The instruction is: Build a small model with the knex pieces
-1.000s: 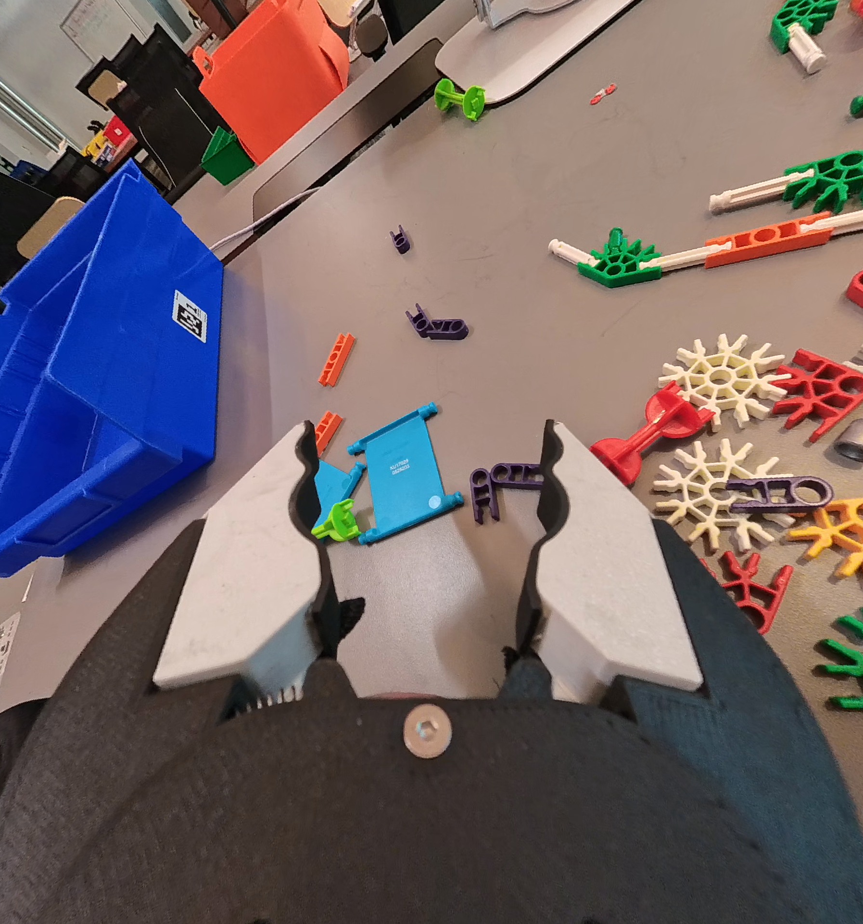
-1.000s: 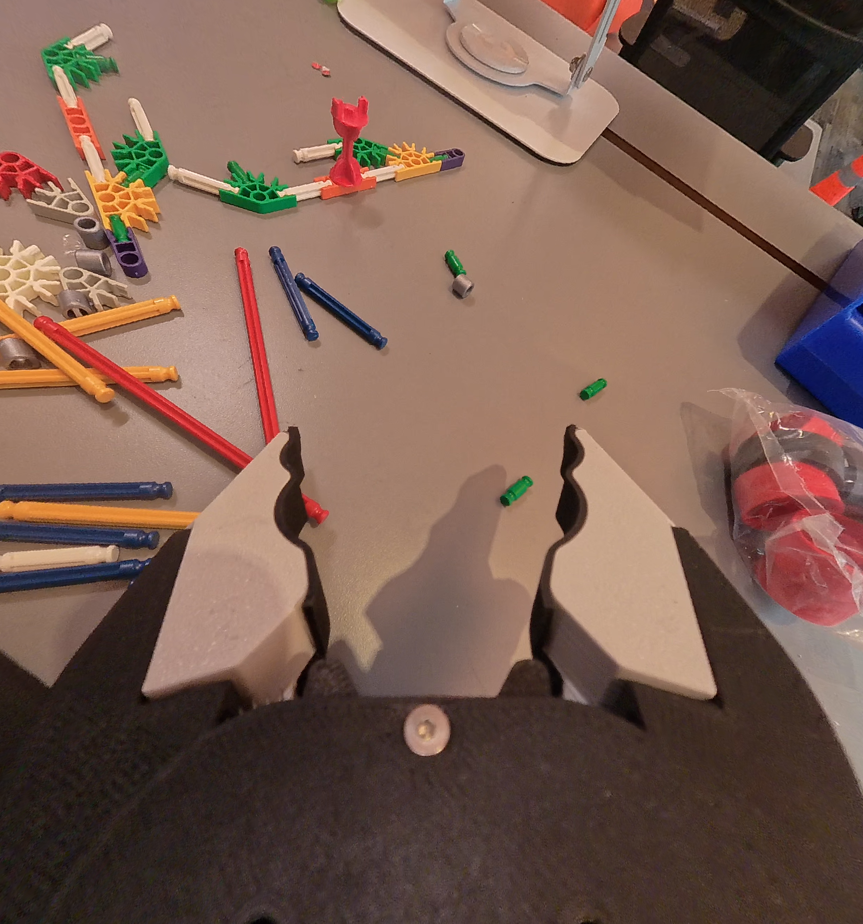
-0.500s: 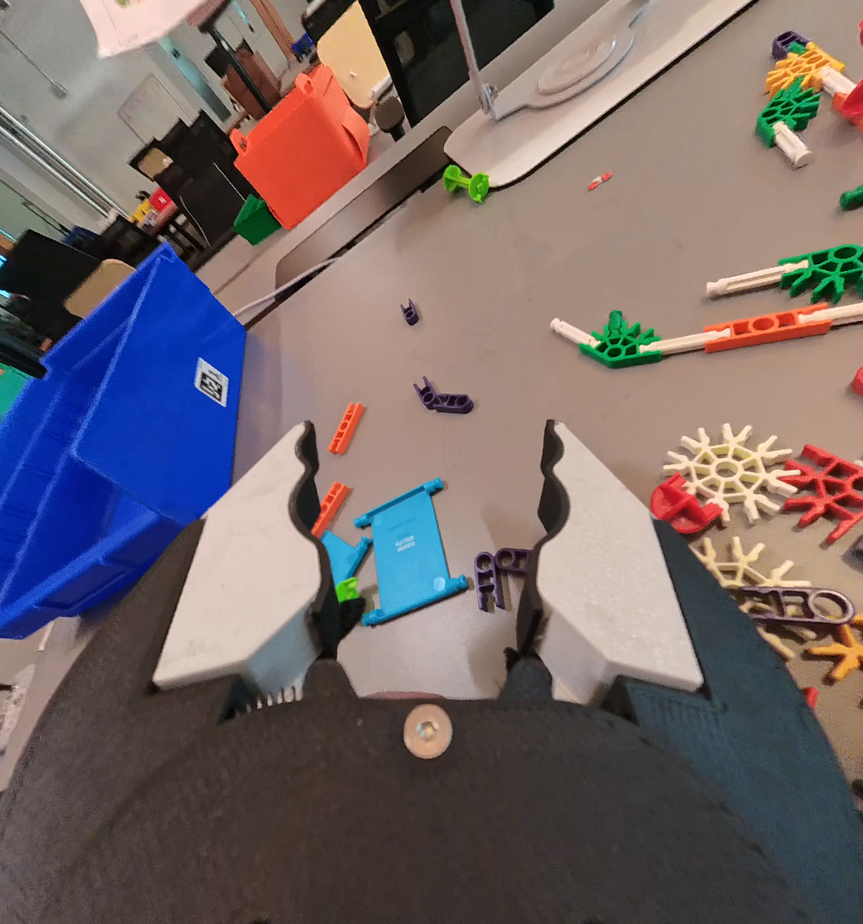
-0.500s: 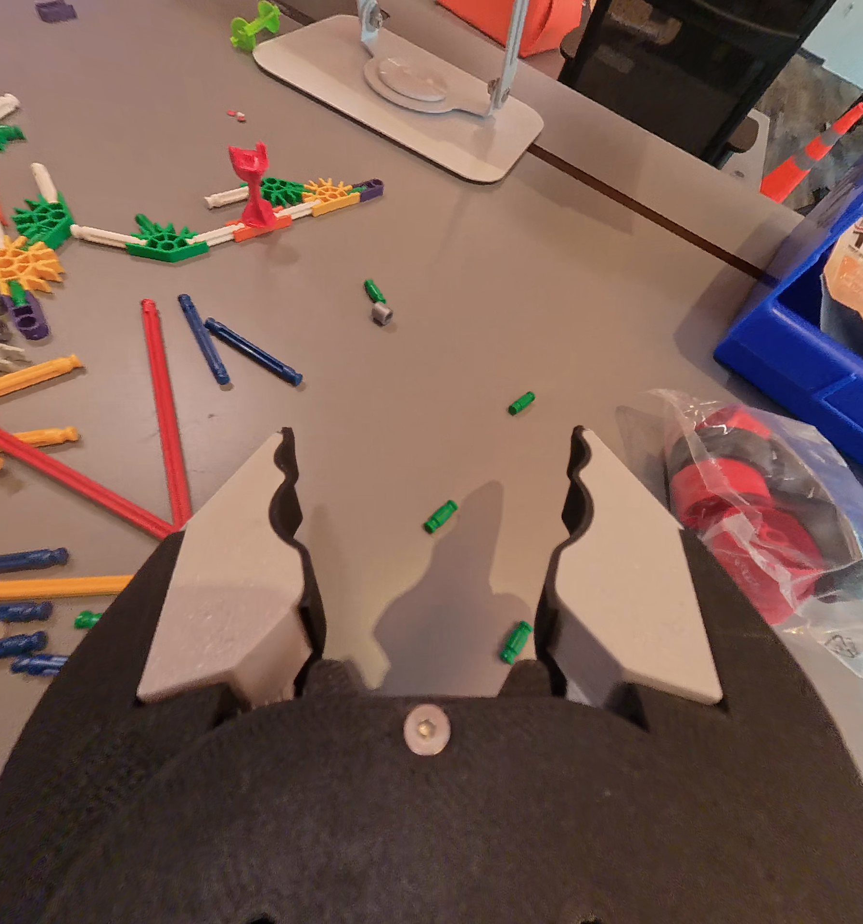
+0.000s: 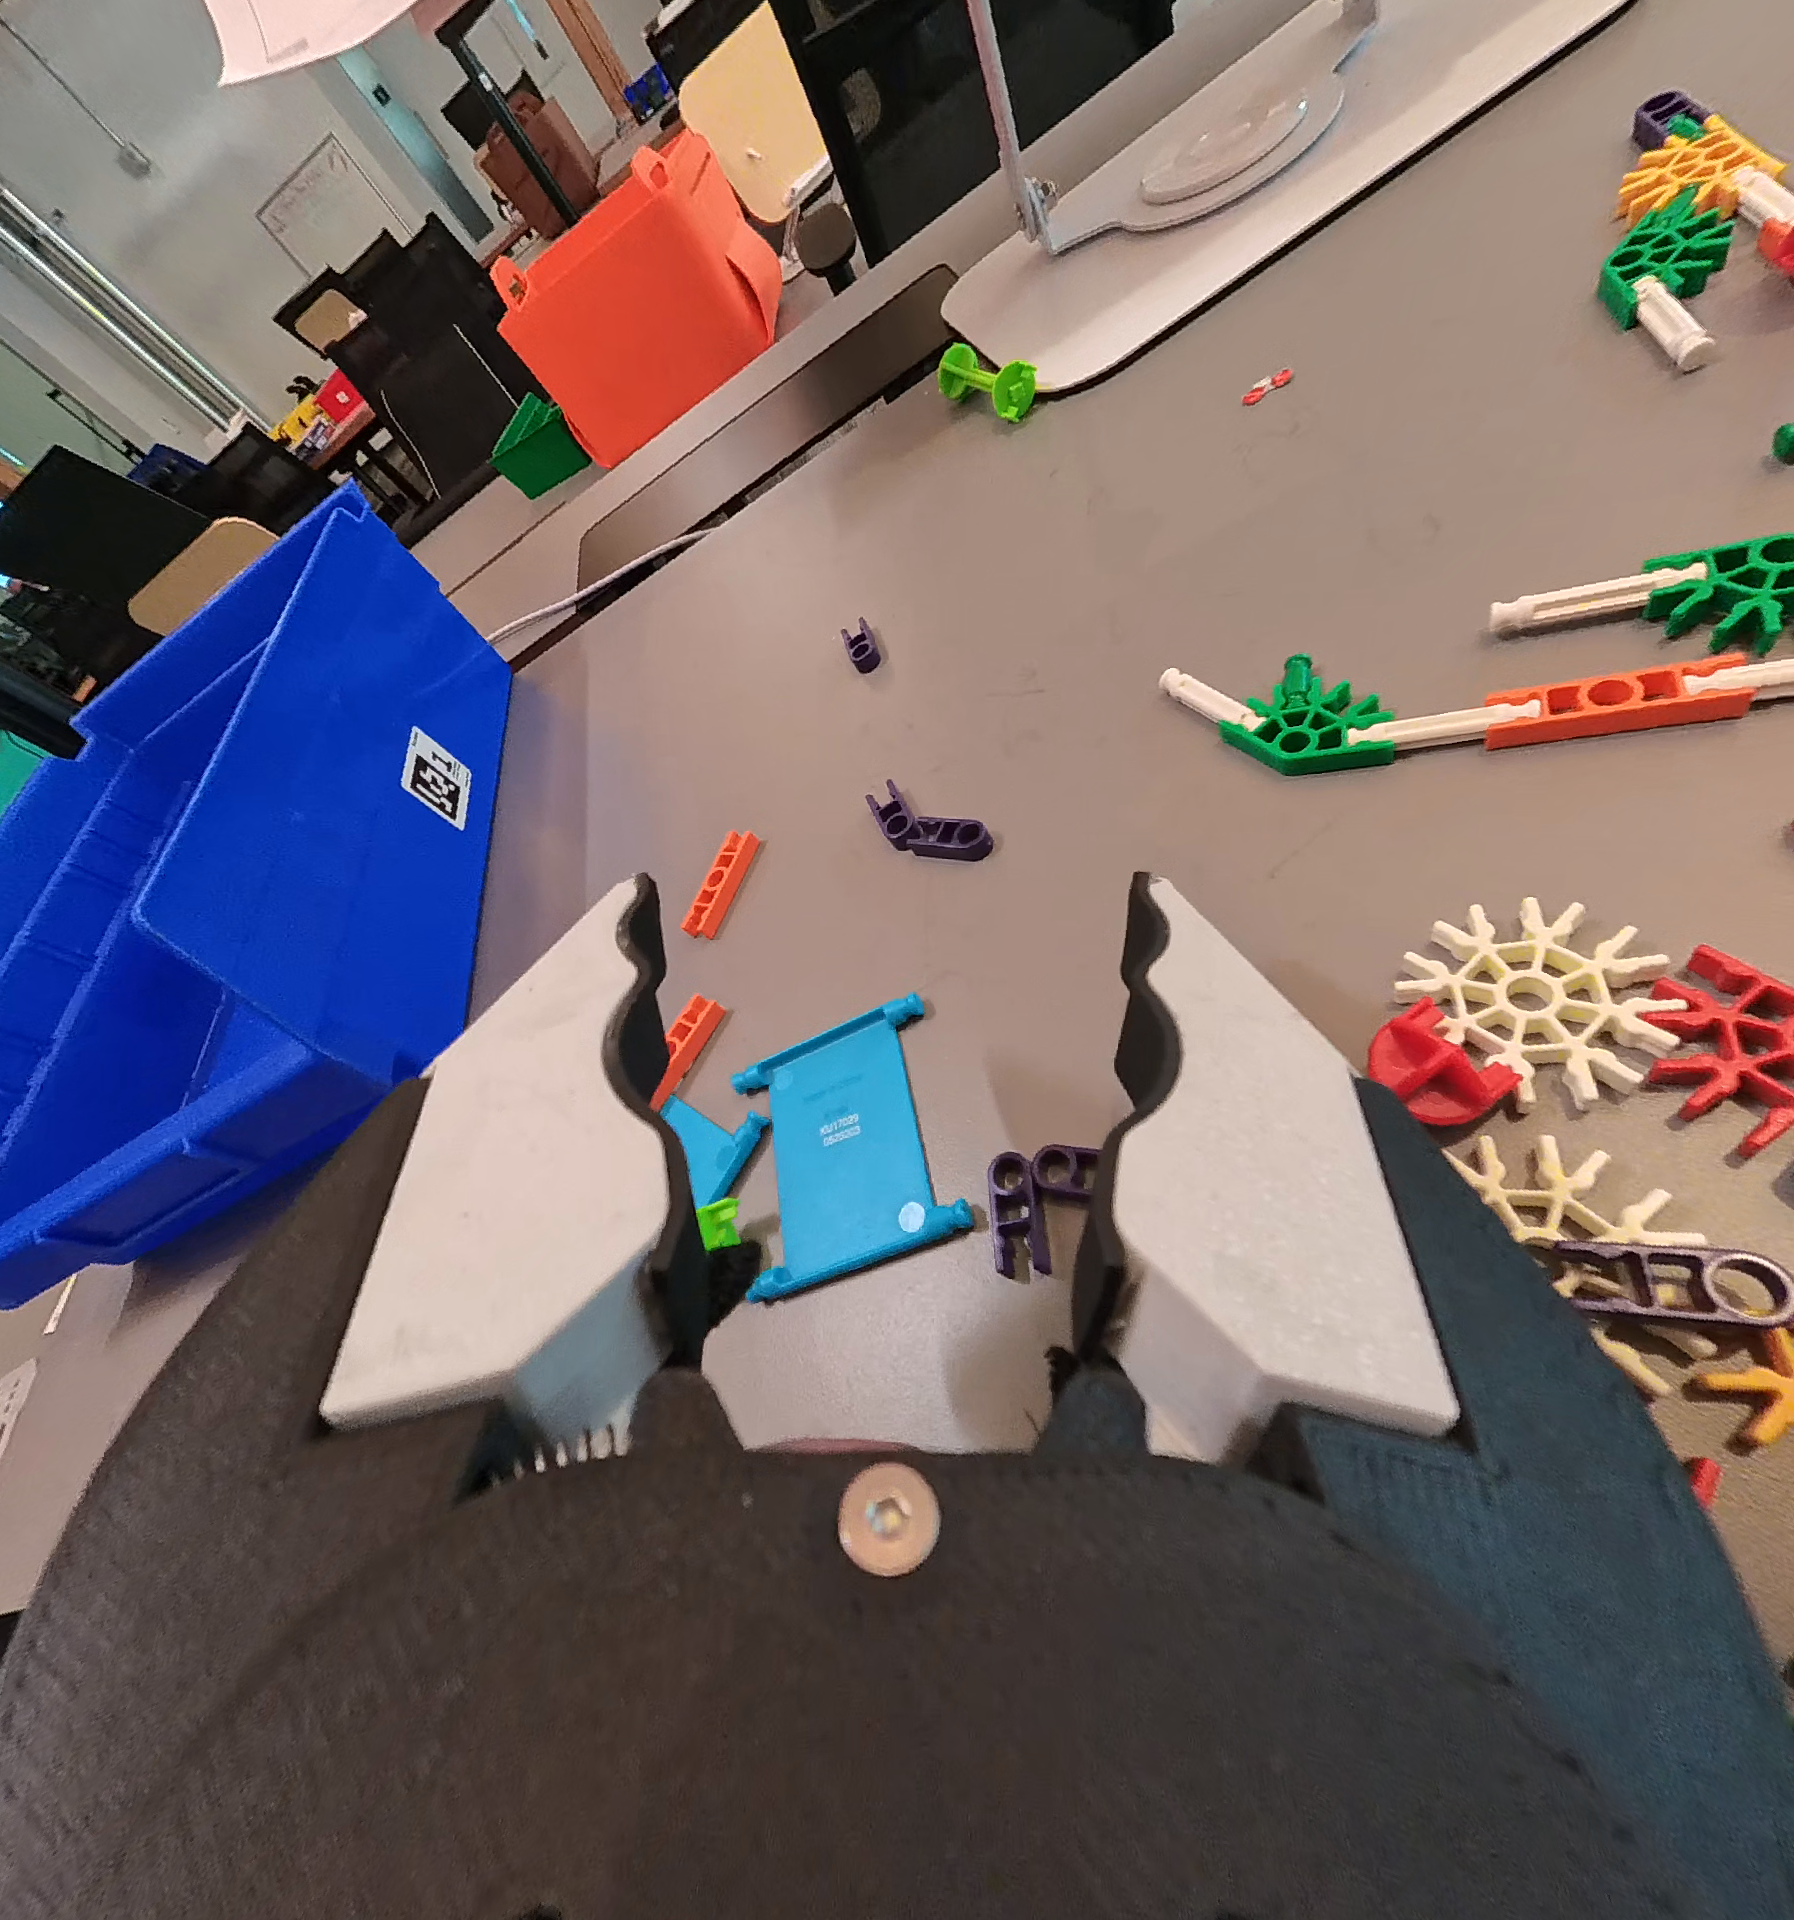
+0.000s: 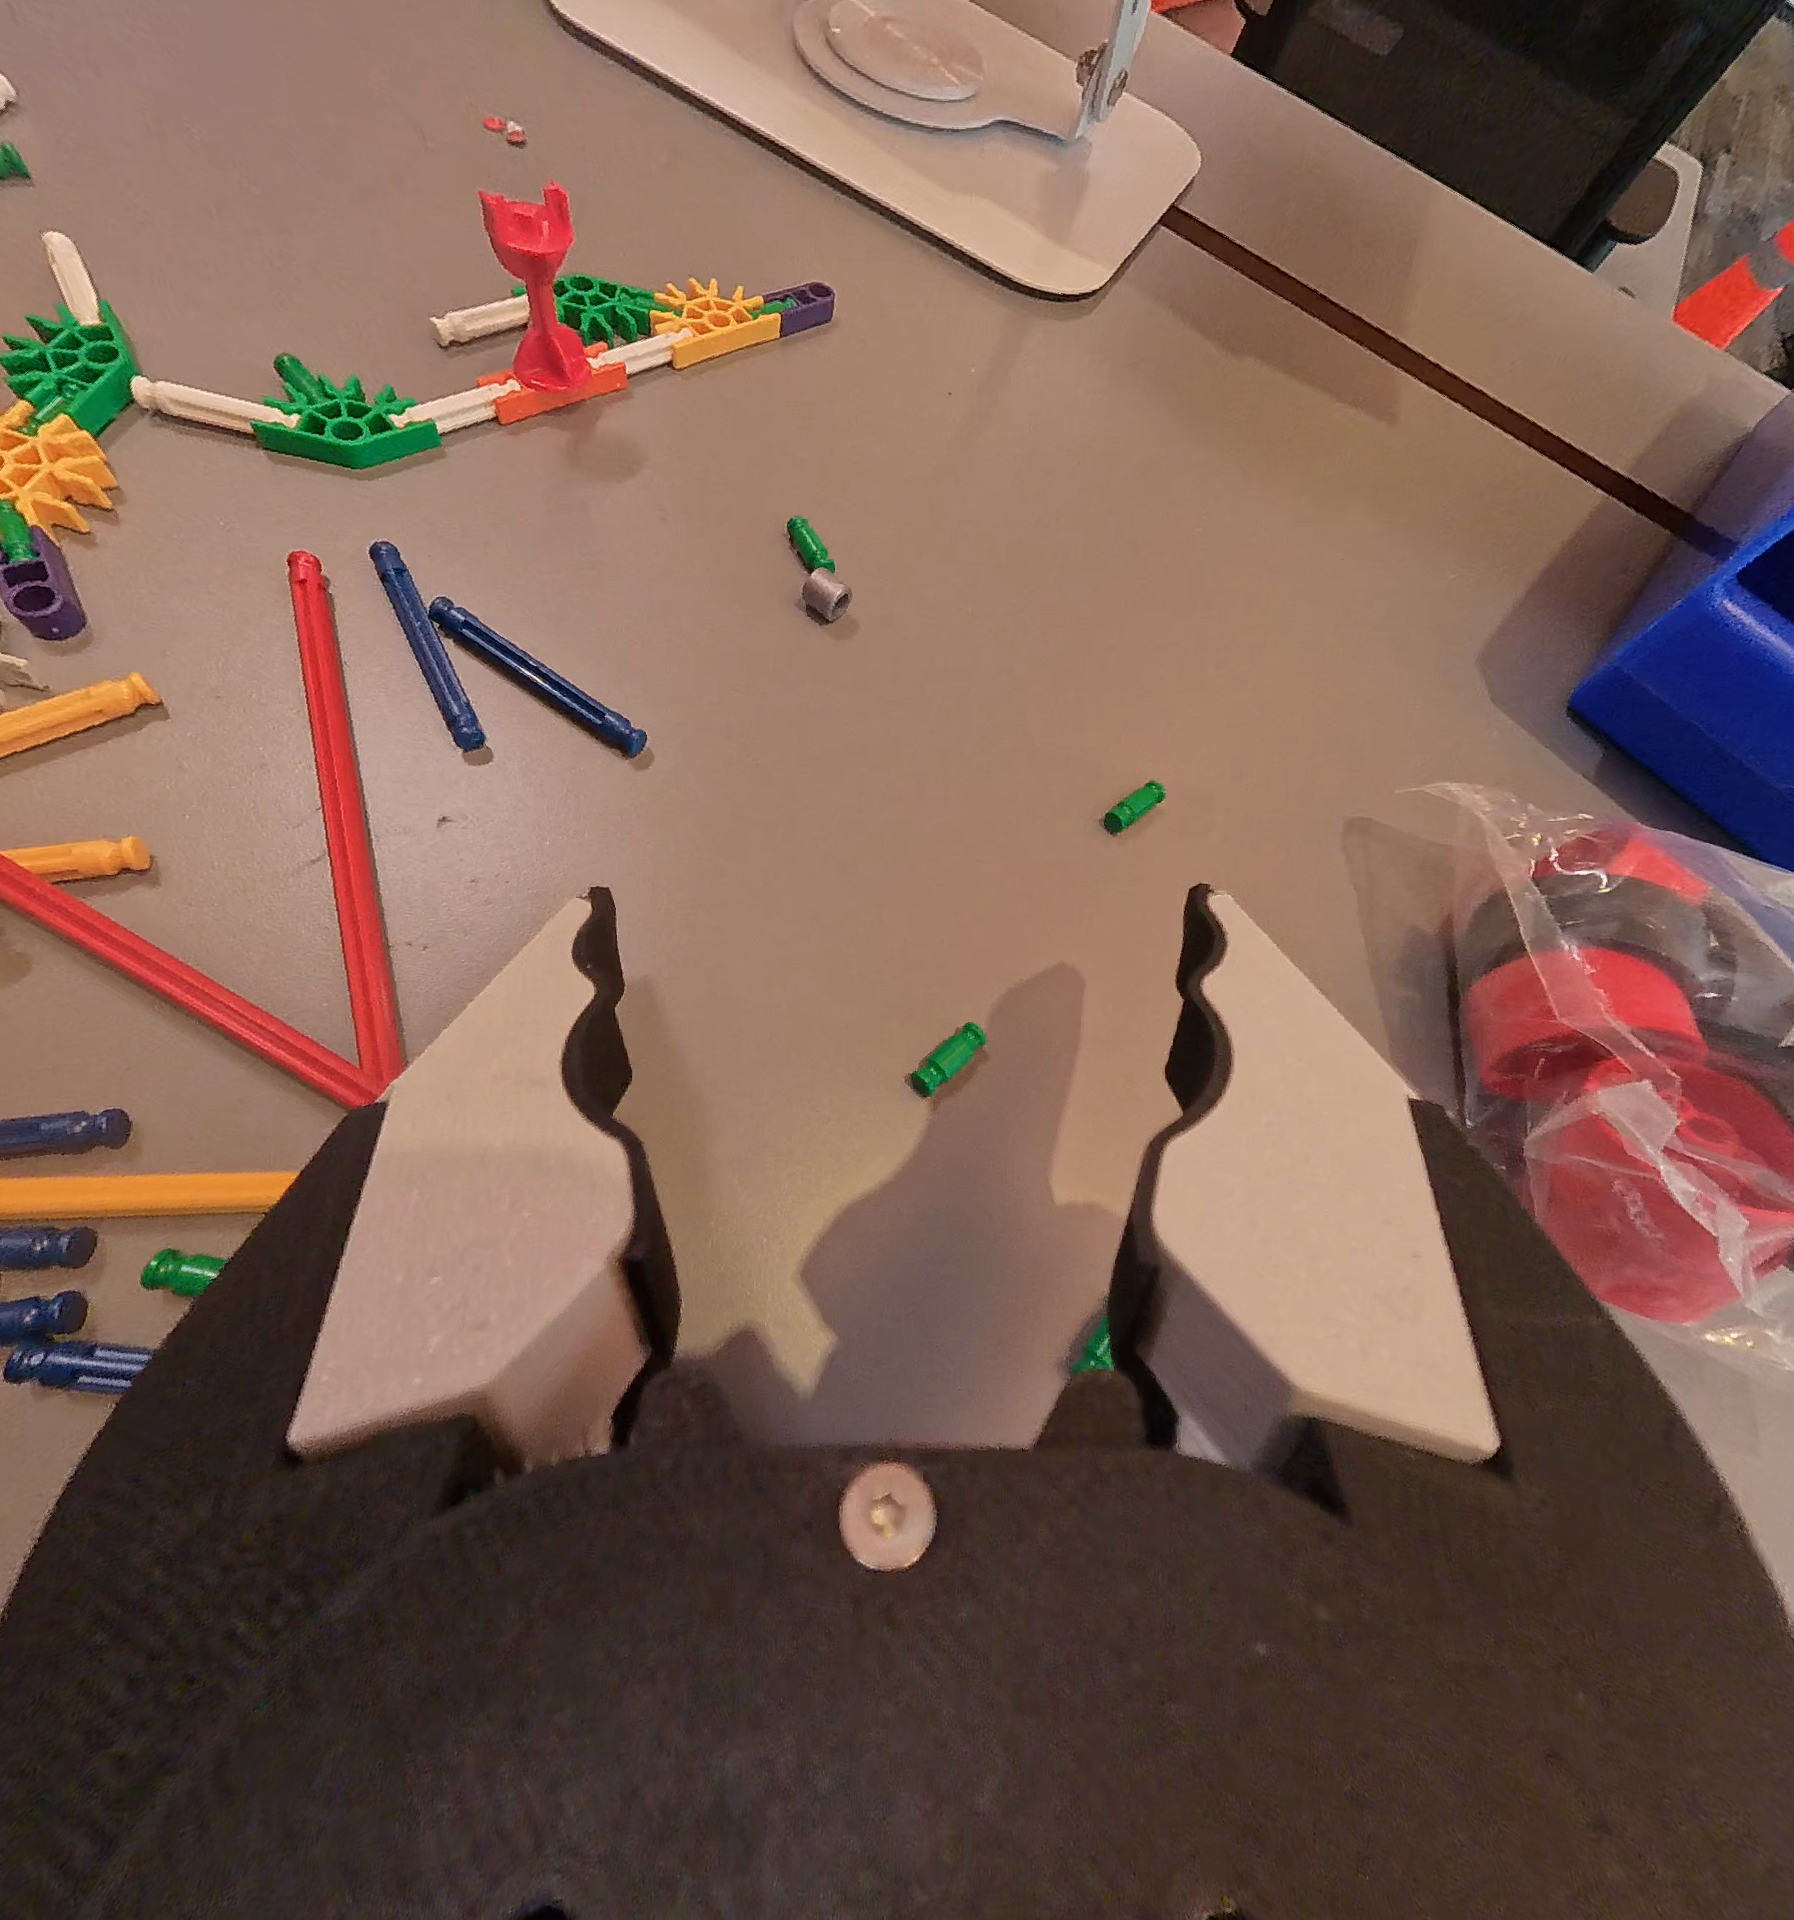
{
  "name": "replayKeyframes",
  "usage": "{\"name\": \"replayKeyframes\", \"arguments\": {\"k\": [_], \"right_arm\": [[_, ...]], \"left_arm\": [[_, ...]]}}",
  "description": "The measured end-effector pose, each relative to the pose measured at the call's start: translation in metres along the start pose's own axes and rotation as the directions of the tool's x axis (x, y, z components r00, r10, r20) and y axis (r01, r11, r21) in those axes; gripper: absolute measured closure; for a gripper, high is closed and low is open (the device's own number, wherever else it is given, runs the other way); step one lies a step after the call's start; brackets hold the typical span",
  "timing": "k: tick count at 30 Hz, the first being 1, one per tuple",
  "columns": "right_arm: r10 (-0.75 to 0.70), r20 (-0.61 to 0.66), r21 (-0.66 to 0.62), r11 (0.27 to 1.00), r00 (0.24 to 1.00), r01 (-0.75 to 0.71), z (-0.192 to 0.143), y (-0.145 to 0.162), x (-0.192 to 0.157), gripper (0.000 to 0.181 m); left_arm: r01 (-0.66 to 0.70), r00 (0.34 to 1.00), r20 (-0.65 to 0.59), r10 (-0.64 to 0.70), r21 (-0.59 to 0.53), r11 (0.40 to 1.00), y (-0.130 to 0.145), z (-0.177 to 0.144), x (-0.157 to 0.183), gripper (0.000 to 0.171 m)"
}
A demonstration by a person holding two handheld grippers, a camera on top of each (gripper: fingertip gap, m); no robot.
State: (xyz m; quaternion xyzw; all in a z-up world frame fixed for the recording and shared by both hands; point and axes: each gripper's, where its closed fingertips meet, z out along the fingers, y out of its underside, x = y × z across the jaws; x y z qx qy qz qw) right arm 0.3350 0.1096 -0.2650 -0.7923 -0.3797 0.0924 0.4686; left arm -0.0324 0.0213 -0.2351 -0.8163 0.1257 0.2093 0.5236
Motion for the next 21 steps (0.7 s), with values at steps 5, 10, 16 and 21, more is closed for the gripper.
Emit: {"name": "replayKeyframes", "arguments": {"k": [5,10,16,21], "right_arm": [[0.001,0.006,-0.008,1.000,1.000,-0.001,0.0009,0.0012,-0.0004,0.076],[-0.002,0.004,-0.014,1.000,1.000,0.002,0.0014,0.0019,-0.0004,0.077],[-0.004,-0.003,-0.011,1.000,1.000,0.004,0.0011,0.0017,0.0004,0.078],[-0.006,-0.015,-0.006,1.000,1.000,0.006,0.0005,0.0012,0.0016,0.078]], "left_arm": [[0.005,1.000,0.003,-0.005,-0.003,1.000,0.0007,0.0000,-0.0007,0.085],[0.013,1.000,0.002,-0.013,-0.002,1.000,0.0007,-0.0002,-0.0009,0.085],[0.021,1.000,-0.013,-0.021,-0.002,1.000,0.0009,0.0001,0.0009,0.090],[0.022,0.999,-0.027,-0.021,0.005,1.000,-0.0001,-0.0003,0.0031,0.094]]}}
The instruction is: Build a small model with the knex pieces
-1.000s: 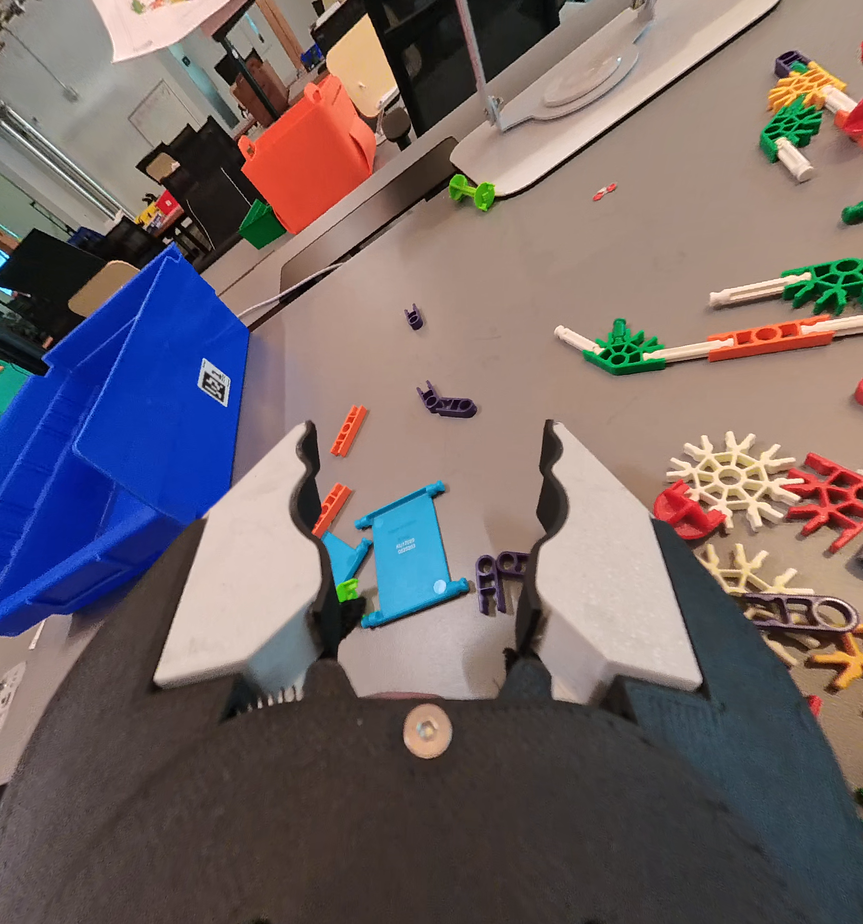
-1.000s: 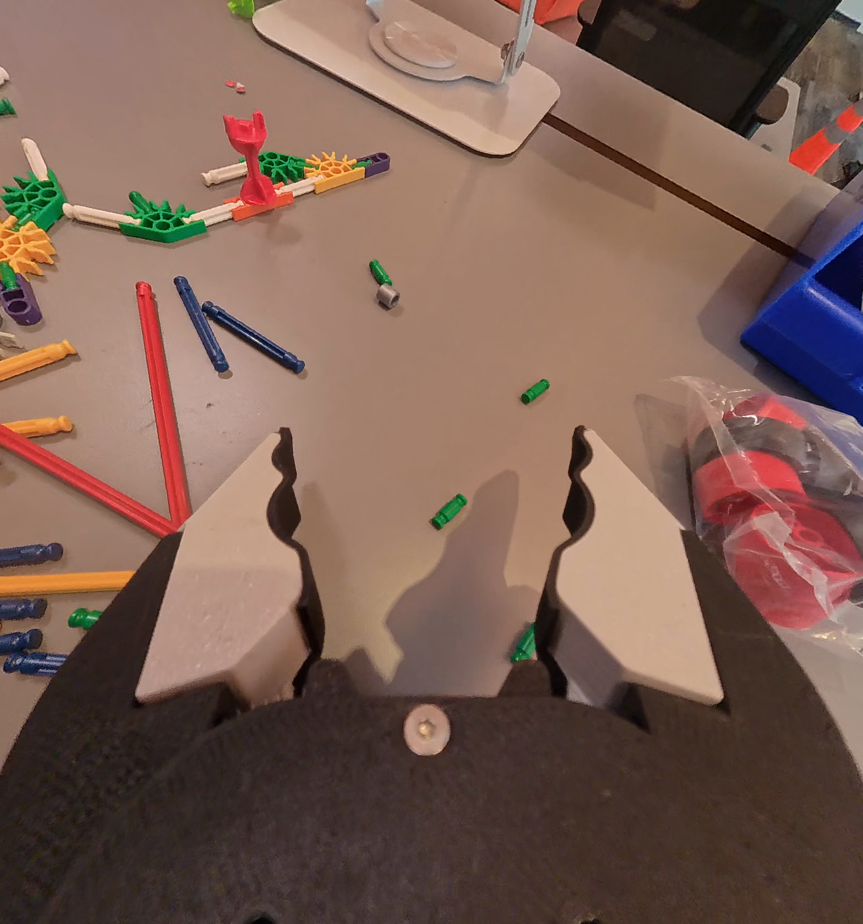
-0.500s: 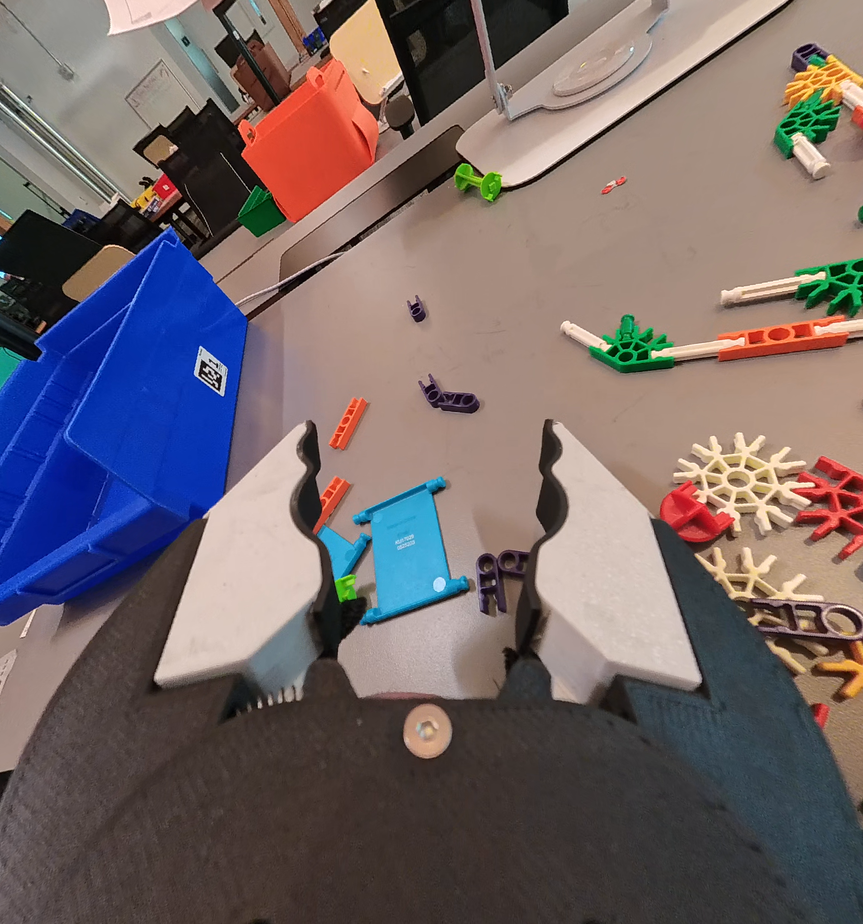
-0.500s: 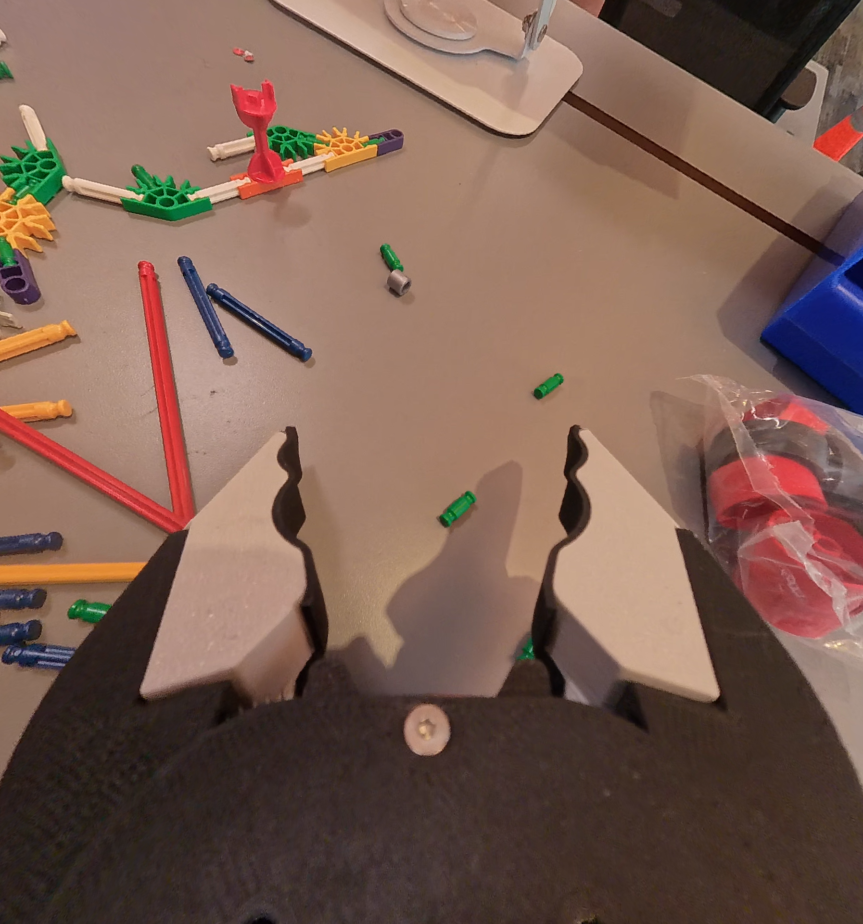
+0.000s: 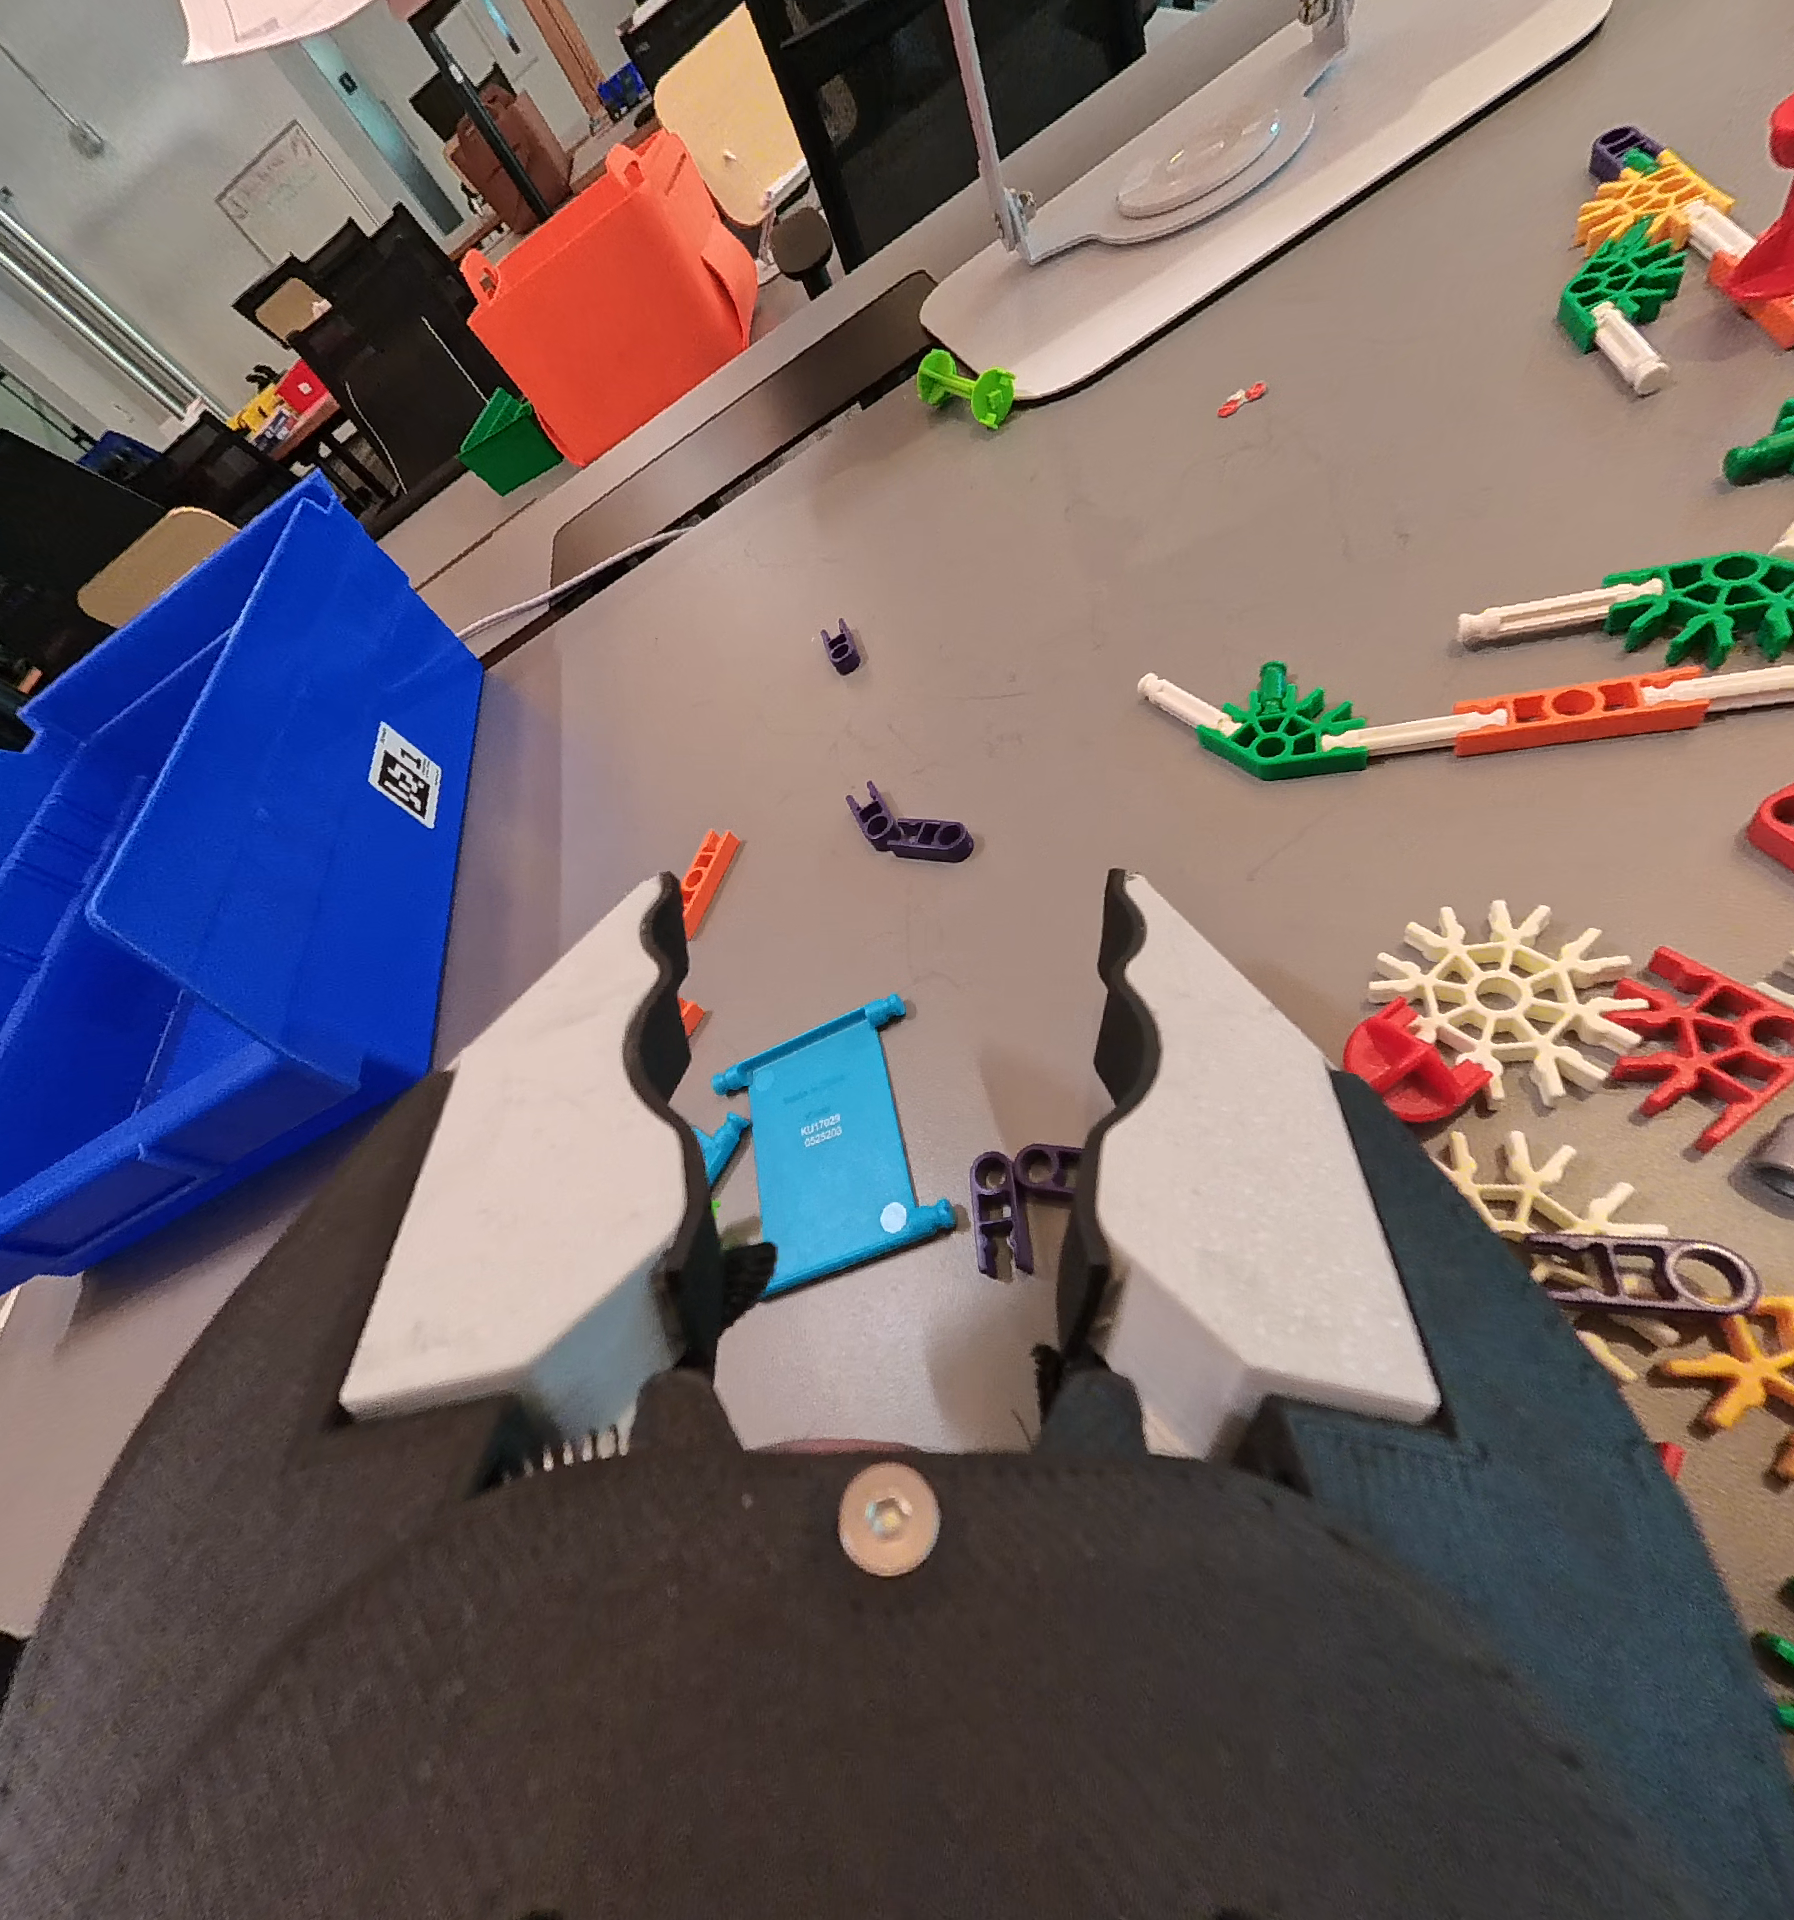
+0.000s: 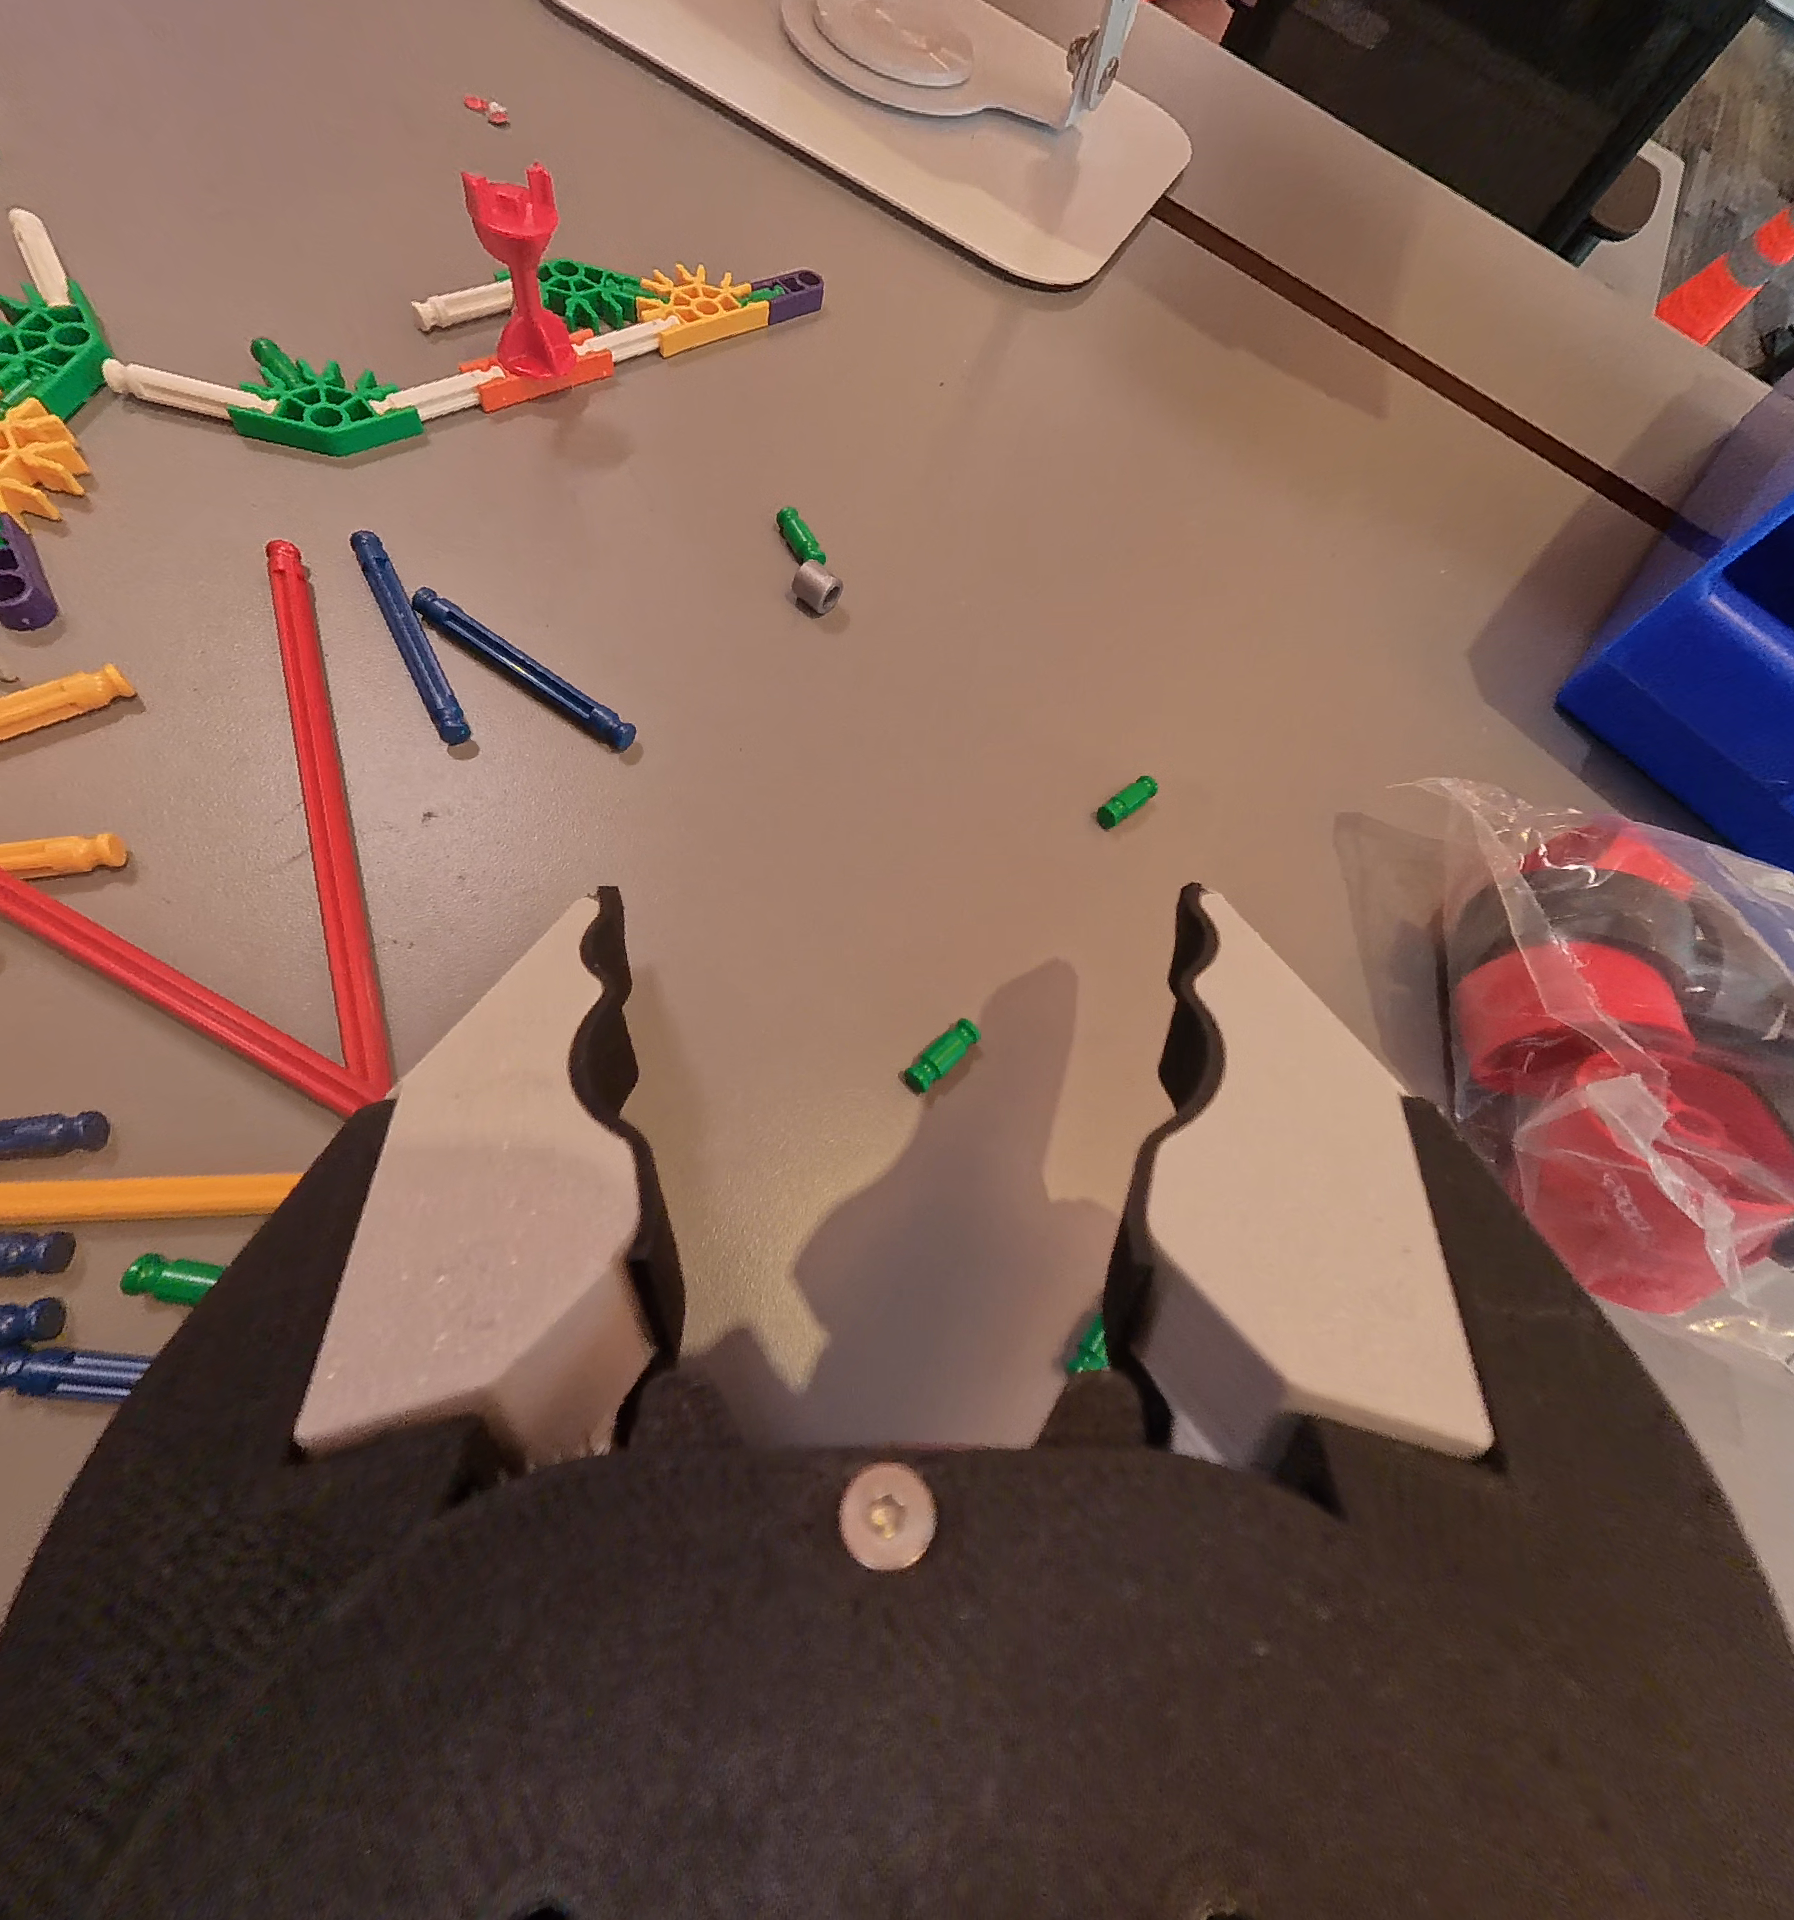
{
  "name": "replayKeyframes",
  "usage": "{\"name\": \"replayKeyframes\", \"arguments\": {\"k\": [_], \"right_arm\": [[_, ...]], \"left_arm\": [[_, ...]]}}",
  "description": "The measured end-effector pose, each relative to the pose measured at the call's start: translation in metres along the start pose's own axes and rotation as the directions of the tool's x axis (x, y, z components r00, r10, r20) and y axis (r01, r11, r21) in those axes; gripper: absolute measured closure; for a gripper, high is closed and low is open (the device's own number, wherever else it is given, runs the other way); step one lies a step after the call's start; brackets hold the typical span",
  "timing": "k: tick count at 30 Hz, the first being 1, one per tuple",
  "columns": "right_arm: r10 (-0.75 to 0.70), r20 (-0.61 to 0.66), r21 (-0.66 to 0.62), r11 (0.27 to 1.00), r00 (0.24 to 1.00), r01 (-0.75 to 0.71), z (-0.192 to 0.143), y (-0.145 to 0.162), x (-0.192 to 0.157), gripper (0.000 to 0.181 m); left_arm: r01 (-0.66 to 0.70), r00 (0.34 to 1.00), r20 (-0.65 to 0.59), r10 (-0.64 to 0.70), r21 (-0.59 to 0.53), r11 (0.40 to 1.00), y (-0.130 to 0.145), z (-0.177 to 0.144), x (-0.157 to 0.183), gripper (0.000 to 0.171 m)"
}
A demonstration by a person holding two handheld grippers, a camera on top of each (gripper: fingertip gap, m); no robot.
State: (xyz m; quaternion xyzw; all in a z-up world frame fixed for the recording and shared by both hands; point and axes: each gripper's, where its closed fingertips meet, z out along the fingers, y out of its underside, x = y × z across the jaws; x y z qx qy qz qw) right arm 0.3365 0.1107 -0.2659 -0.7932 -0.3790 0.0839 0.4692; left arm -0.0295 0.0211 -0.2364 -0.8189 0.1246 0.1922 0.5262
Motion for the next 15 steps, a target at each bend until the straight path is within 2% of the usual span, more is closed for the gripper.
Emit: {"name": "replayKeyframes", "arguments": {"k": [10,15], "right_arm": [[0.007,-0.036,0.024,1.000,0.999,-0.006,-0.0048,-0.0020,0.0045,0.077],[0.012,-0.038,0.023,1.000,0.999,-0.011,-0.0060,-0.0012,0.0048,0.078]], "left_arm": [[0.078,0.997,-0.001,-0.078,0.012,0.997,0.0006,-0.0025,-0.0081,0.093],[0.092,0.996,-0.017,-0.092,0.017,0.996,0.0002,-0.0044,-0.0077,0.098]]}}
